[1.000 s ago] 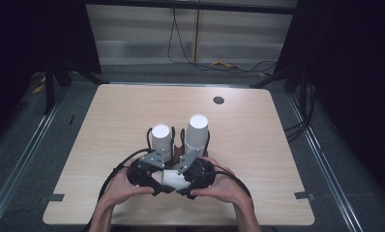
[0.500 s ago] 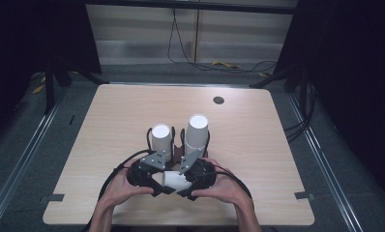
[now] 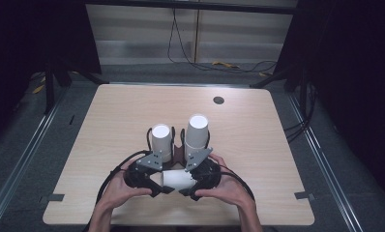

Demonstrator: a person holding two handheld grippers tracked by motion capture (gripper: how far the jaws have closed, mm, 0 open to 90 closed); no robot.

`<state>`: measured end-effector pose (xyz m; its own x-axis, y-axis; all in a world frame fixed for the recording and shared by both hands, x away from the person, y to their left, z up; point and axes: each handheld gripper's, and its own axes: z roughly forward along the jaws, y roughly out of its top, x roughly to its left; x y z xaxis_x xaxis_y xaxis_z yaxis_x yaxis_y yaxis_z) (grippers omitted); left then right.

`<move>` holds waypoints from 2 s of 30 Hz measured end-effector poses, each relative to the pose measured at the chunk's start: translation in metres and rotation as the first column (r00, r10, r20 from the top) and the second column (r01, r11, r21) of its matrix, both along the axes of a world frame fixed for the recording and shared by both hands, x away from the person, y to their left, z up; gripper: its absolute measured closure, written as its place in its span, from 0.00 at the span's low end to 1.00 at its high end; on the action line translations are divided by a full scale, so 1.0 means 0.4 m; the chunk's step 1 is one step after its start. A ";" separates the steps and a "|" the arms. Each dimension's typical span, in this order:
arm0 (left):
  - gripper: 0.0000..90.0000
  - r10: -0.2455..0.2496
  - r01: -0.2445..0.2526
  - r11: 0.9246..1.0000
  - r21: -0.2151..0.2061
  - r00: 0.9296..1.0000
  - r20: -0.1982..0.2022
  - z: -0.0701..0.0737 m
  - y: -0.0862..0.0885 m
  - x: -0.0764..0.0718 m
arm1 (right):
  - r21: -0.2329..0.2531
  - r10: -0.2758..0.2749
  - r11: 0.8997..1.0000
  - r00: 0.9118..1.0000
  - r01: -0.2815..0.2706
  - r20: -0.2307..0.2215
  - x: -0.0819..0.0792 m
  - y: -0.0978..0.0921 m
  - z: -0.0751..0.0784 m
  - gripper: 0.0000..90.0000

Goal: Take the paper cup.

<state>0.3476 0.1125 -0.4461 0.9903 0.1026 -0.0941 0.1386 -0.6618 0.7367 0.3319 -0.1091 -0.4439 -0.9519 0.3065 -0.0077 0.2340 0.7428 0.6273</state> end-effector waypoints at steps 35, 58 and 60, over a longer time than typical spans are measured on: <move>0.38 0.087 -0.083 0.960 -0.267 0.996 0.004 -0.029 0.052 -0.032 | 0.267 -0.124 0.956 0.992 0.121 -0.005 -0.054 -0.121 -0.052 0.16; 0.38 0.094 -0.083 0.914 -0.396 0.995 0.009 -0.078 0.075 -0.043 | 0.461 -0.138 0.879 0.990 0.122 0.000 -0.066 -0.132 -0.067 0.16; 0.38 0.088 -0.078 0.911 -0.406 0.996 0.008 -0.080 0.076 -0.043 | 0.501 -0.133 0.858 0.991 0.115 0.001 -0.065 -0.134 -0.062 0.15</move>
<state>0.3305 0.1427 -0.4782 0.9824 0.1429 -0.1201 0.1579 -0.2931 0.9429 0.3058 -0.1628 -0.4686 -0.9078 0.3932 0.1460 0.2747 0.2942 0.9154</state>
